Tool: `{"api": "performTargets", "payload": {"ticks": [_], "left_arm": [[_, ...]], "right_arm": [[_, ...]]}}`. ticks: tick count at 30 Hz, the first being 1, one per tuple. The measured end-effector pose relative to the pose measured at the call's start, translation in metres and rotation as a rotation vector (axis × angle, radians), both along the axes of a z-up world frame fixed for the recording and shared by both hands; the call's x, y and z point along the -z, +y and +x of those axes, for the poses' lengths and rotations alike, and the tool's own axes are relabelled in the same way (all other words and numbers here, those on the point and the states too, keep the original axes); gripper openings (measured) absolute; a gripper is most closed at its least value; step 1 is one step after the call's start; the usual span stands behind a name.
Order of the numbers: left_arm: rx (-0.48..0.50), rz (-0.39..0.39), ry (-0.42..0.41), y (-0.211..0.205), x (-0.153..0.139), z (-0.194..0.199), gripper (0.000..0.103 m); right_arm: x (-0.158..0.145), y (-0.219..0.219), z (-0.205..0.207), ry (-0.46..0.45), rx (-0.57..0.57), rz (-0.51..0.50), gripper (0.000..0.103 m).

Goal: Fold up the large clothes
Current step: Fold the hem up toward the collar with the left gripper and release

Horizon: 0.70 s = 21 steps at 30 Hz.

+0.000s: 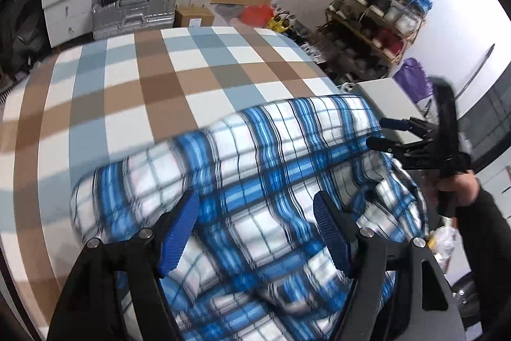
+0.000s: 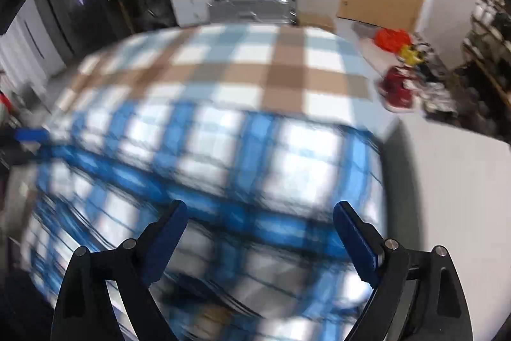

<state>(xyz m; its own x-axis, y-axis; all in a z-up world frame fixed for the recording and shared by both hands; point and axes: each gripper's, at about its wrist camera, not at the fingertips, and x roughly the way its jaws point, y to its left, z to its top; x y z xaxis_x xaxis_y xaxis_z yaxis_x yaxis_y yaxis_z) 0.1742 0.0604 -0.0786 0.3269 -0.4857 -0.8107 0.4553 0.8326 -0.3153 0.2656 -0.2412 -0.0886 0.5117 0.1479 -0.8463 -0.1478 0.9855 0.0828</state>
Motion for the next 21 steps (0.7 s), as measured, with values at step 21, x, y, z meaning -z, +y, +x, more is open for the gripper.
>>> {"api": "performTargets", "payload": {"ticks": [21], "left_arm": [[-0.054,0.214,0.139,0.009,0.071,0.115,0.069]], "right_arm": [[0.065,0.023,0.140,0.076,-0.081,-0.217,0.103]]}}
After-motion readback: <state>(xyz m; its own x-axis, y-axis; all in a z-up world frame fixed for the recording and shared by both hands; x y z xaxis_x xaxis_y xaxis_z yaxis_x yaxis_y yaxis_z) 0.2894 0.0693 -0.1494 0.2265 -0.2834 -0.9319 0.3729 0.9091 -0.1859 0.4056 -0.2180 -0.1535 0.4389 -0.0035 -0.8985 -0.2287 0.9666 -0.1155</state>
